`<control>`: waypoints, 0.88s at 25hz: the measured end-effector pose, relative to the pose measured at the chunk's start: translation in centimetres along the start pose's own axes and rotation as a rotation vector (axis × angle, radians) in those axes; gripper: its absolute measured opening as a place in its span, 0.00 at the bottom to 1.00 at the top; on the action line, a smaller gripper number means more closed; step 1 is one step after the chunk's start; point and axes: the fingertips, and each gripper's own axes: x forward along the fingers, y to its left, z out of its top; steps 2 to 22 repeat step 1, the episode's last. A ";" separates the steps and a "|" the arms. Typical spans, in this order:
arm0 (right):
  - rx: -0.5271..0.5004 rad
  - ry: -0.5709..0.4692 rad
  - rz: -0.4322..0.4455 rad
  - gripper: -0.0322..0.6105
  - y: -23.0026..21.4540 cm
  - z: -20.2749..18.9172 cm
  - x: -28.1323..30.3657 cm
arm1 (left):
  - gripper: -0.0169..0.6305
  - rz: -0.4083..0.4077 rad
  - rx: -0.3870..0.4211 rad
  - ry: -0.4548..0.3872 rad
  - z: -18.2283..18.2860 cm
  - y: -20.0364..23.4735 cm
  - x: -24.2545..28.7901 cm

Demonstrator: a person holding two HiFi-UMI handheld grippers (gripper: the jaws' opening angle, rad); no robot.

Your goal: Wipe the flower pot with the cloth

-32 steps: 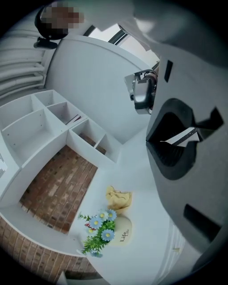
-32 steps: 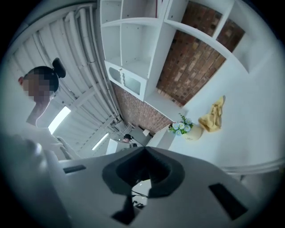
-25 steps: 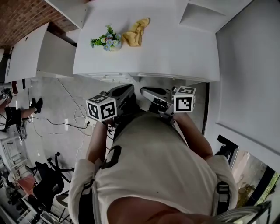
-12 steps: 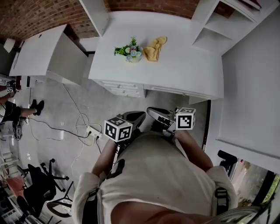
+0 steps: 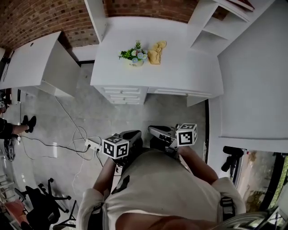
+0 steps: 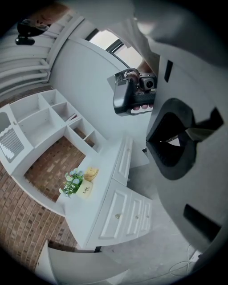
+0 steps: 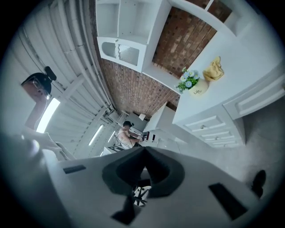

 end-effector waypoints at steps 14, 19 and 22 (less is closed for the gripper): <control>0.006 -0.010 -0.012 0.07 0.1 -0.3 -0.1 | 0.06 -0.001 -0.007 0.009 -0.5 0.2 -0.3; 0.006 -0.010 -0.012 0.07 0.1 -0.3 -0.1 | 0.06 -0.001 -0.007 0.009 -0.5 0.2 -0.3; 0.006 -0.010 -0.012 0.07 0.1 -0.3 -0.1 | 0.06 -0.001 -0.007 0.009 -0.5 0.2 -0.3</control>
